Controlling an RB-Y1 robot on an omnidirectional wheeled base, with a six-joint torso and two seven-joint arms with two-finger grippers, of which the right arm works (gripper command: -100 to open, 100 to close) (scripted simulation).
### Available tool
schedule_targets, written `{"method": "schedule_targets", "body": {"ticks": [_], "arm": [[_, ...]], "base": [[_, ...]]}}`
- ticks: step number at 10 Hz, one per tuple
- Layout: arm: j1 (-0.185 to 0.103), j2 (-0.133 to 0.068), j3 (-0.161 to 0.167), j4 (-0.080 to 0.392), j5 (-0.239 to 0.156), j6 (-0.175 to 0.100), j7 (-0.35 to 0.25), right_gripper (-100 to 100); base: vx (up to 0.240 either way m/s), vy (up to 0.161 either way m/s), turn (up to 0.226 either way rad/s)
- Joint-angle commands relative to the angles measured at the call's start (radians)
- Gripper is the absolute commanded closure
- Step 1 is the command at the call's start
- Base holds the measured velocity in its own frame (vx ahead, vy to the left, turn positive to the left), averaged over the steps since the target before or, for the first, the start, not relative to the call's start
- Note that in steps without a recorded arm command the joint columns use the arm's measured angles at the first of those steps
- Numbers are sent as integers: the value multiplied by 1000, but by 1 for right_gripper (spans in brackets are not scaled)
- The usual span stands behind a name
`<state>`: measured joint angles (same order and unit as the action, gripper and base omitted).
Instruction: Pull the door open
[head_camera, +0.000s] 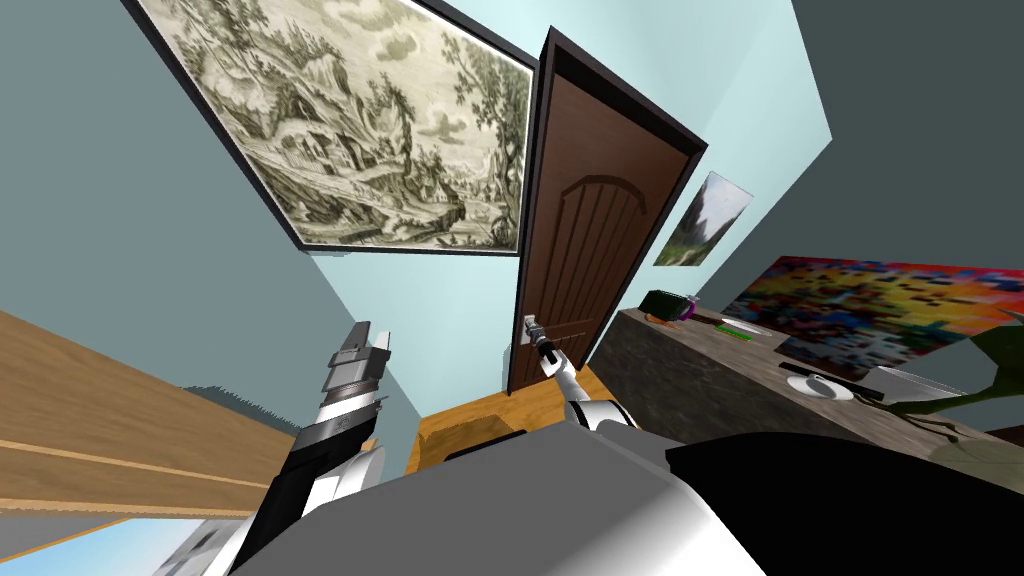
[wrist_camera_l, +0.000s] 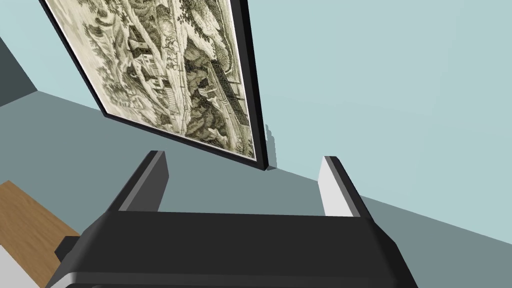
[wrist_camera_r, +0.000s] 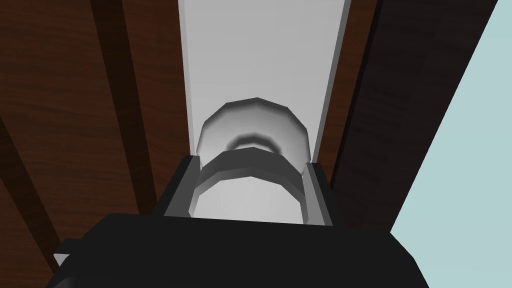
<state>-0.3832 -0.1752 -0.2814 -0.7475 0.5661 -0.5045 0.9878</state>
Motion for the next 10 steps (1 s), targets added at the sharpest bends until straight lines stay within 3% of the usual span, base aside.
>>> {"method": "schedule_targets", "body": {"ticks": [1,3,10], "arm": [[1,3,2,1,0,-1,-1,100],[1,3,2,1,0,-1,-1,100],[1,-7,12,3,-81,0,-136,100]], "base": [[-6,-5,4],[0,0,0],[-43,-38,78]]}}
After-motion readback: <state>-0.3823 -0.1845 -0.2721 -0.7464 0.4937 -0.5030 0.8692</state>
